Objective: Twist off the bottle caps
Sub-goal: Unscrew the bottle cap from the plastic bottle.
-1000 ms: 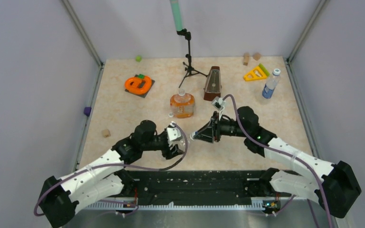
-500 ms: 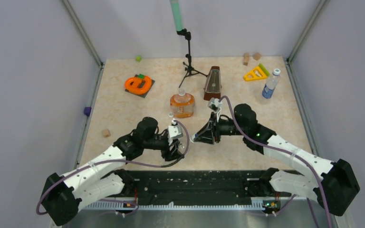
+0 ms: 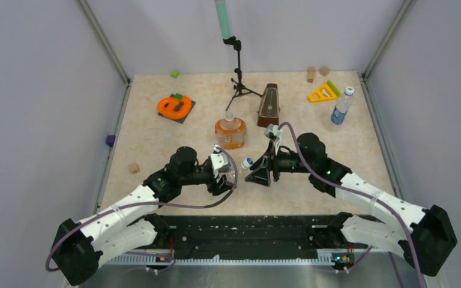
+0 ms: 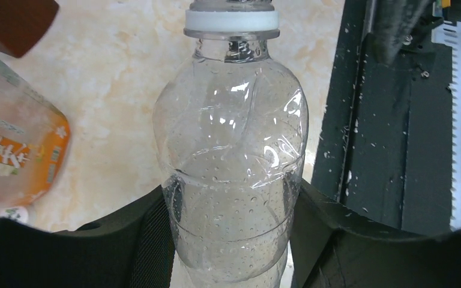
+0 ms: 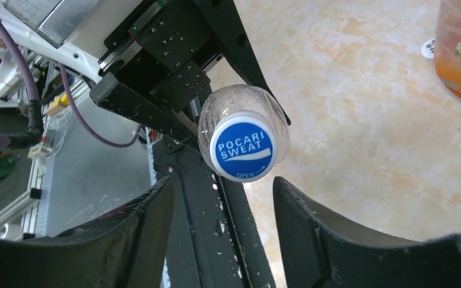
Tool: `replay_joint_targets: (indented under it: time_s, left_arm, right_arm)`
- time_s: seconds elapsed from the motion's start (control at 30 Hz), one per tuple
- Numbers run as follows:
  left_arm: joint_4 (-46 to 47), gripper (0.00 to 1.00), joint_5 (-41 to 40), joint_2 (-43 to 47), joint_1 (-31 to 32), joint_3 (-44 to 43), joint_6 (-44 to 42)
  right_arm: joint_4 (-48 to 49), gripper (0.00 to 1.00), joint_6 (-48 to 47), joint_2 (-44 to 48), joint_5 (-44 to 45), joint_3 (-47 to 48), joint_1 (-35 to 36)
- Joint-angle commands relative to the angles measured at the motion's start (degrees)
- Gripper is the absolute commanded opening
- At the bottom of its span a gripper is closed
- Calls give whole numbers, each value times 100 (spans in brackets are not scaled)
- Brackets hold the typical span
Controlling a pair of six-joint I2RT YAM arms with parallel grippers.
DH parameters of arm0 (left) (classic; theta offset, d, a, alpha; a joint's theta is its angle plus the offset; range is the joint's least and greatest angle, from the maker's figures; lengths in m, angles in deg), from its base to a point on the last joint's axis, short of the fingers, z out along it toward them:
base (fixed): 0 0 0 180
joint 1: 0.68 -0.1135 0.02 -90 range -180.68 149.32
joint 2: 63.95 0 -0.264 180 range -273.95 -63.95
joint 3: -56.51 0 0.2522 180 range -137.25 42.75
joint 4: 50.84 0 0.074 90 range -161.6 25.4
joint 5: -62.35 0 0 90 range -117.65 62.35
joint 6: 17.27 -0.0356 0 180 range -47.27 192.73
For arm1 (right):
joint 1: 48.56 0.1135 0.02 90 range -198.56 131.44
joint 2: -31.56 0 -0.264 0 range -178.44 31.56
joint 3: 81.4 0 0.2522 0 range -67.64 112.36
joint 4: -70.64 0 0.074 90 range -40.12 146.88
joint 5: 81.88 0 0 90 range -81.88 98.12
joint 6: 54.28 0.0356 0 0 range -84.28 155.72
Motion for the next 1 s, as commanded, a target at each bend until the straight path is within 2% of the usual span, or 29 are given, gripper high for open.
replay_joint_targets:
  time_s: [0.0,0.1,0.23,0.47,0.6,0.67,0.73,0.8,0.97]
  left_arm:
    - [747,0,-231,23,-20,-96,-75]
    - [808,0,-330,157,-7,16,-142]
    - [918,0,-754,333,64,160,-328]
    - [1078,0,-2653,393,851,383,-1058]
    - [1192,0,-3861,333,1424,410,-1478]
    - [1329,0,-4101,366,1549,475,-1583]
    - [1532,0,-4157,429,1574,627,-1698]
    - [1586,0,-4186,472,1597,716,-1827]
    - [1530,0,-4253,474,1696,773,-2067]
  right_arm:
    - [-42,63,235,433,481,-57,107]
    - [266,68,475,661,504,-252,107]
    - [624,69,927,873,631,-493,105]
    - [1260,70,2080,1238,1421,-980,107]
    - [2149,70,3007,1591,1640,-1468,102]
    - [2028,70,3267,1760,1943,-1534,107]
    - [1509,69,3391,1847,2339,-1425,107]
    - [1291,65,3521,1865,2471,-1386,107]
    - [1955,63,3935,1735,2467,-1654,107]
